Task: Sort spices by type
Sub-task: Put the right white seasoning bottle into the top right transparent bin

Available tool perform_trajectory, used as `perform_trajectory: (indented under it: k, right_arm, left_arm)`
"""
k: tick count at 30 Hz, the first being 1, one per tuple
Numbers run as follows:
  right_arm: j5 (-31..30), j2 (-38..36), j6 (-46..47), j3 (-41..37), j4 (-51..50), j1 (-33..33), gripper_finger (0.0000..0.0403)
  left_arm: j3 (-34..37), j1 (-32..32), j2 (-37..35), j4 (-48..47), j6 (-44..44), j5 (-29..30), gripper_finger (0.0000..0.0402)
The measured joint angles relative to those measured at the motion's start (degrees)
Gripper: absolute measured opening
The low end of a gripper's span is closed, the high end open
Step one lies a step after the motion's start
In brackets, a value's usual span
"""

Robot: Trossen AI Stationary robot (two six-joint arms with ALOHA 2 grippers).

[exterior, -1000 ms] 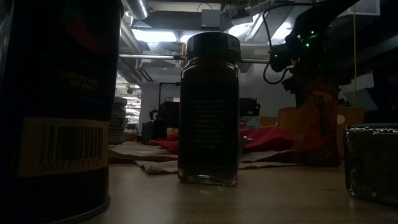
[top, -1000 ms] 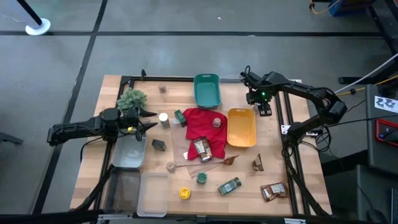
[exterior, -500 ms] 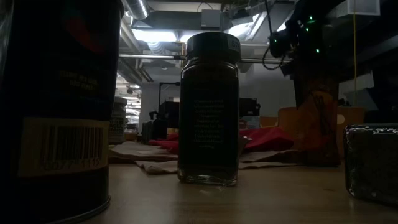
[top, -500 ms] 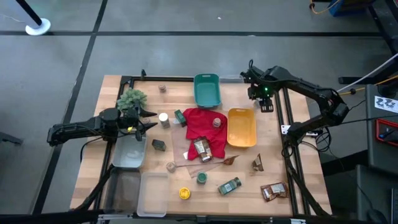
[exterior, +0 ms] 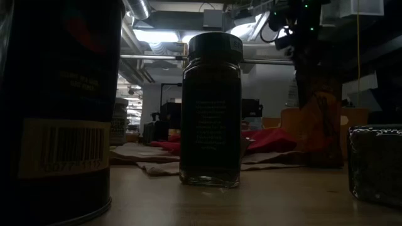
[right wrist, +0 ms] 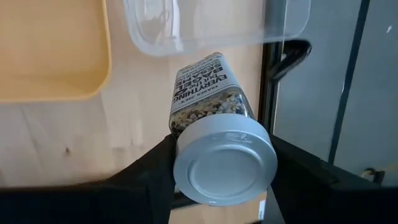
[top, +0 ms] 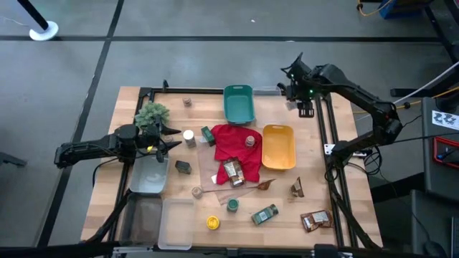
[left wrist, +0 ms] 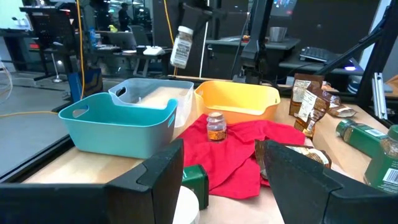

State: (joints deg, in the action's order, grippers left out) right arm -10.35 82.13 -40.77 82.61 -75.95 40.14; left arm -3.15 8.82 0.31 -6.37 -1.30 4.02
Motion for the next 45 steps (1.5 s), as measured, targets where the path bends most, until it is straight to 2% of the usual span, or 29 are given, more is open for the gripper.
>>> perform_trajectory:
  k: [15,30,39,45]
  right_arm:
    - [6.95,7.69,-1.13,0.0,6.26,-0.07,0.0213]
    - [10.49,15.29,-1.51,0.0,8.51,-0.07,0.0214]
    - [10.58,20.41,-1.51,-0.02,8.27,-0.04,0.0214]
    - [10.53,21.35,-1.09,-0.02,8.39,-0.04,0.0245]
  left_arm:
    - [0.01,0.0,0.01,0.0,0.0,0.01,0.0205]
    - [0.01,0.0,-0.02,0.0,0.0,0.02,0.0205]
    - [0.02,0.0,-0.02,0.0,0.0,0.02,0.0205]
    - [0.02,0.0,-0.01,0.0,0.0,0.01,0.0205]
